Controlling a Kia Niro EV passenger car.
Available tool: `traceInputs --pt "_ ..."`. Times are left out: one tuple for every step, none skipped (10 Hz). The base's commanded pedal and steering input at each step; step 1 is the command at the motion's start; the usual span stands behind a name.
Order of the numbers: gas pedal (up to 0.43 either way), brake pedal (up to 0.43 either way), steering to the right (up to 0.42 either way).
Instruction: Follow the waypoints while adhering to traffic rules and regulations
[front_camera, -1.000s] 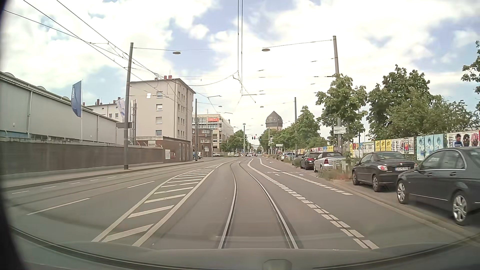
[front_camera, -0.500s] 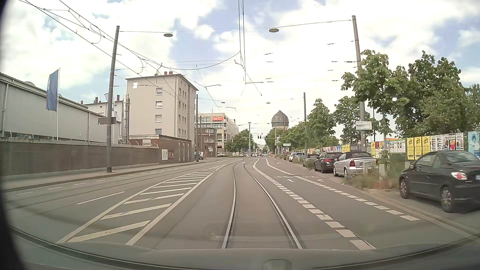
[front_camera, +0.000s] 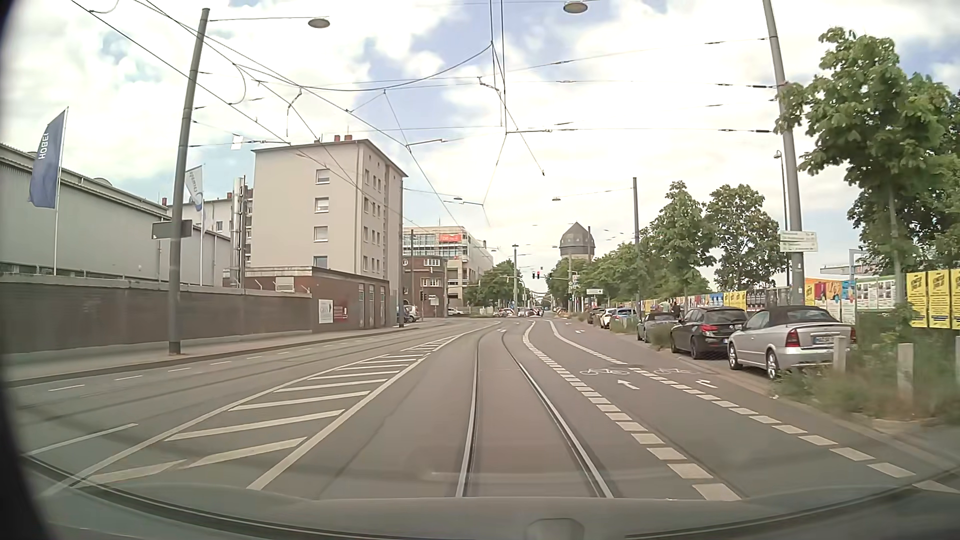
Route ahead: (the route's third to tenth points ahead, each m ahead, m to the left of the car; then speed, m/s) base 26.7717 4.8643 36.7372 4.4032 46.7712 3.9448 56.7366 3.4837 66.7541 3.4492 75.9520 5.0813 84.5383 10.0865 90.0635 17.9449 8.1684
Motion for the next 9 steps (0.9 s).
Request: traceInputs --pt "0.0 0.024 -0.034" --pt "0.0 0.024 -0.031" --pt "0.0 0.024 -0.028" --pt "0.0 0.024 -0.025" --pt "0.0 0.024 -0.023" --pt "0.0 0.024 -0.018" --pt "0.0 0.024 -0.01" --pt "0.0 0.024 -0.008" --pt "0.0 0.024 -0.008"
